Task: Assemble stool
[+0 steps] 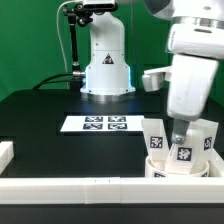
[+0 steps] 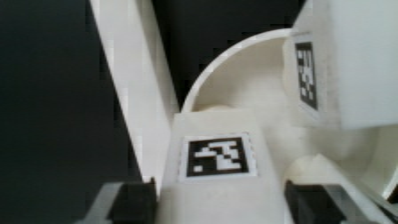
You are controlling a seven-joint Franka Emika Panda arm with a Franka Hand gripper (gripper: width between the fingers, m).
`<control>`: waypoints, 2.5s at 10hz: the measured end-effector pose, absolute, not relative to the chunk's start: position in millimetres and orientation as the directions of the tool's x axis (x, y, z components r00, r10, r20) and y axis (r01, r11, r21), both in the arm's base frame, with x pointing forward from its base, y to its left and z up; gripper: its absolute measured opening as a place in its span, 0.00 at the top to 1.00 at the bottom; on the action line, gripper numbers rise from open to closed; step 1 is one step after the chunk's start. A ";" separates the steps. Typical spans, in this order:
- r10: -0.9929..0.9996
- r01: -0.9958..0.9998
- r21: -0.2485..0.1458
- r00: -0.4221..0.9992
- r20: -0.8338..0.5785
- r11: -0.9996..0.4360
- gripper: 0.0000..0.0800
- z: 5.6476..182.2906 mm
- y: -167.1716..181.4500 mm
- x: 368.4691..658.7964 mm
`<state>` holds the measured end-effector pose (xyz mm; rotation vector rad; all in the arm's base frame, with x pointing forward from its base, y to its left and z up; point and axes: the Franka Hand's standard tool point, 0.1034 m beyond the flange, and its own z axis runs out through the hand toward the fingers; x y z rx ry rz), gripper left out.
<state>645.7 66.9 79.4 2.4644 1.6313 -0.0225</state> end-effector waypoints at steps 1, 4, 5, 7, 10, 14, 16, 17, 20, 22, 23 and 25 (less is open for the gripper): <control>0.877 0.878 0.151 0.470 -0.100 -0.454 0.57 79.6 63.3 644.9; 0.698 0.695 0.155 0.715 -0.038 -0.703 0.57 79.2 56.1 645.0; 0.667 0.663 0.156 0.744 -0.033 -0.732 0.57 79.3 56.0 644.8; 0.546 0.540 0.159 0.838 -0.008 -0.827 0.57 79.5 56.4 645.0; 0.387 0.380 0.148 0.922 0.026 -0.913 0.57 80.1 51.3 645.8; 0.116 0.111 0.067 0.990 0.075 -0.992 0.57 76.6 42.5 645.5; -0.001 -0.005 0.050 0.996 0.085 -0.999 0.57 76.4 43.6 645.9; -0.066 -0.070 0.045 0.994 0.088 -0.997 0.57 76.3 43.8 645.9; -0.246 -0.250 0.024 0.964 0.096 -0.968 0.57 76.1 44.2 645.8; -0.452 -0.453 -0.021 0.883 0.129 -0.891 0.57 75.4 45.1 645.6; -0.519 -0.518 -0.044 0.843 0.143 -0.854 0.57 74.0 46.1 645.2; -0.651 -0.647 -0.076 0.749 0.126 -0.759 0.57 72.6 50.9 643.8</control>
Offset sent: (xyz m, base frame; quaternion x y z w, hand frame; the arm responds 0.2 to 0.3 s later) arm -0.0085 -0.0052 -0.0081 0.0488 -0.0005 0.2596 0.9645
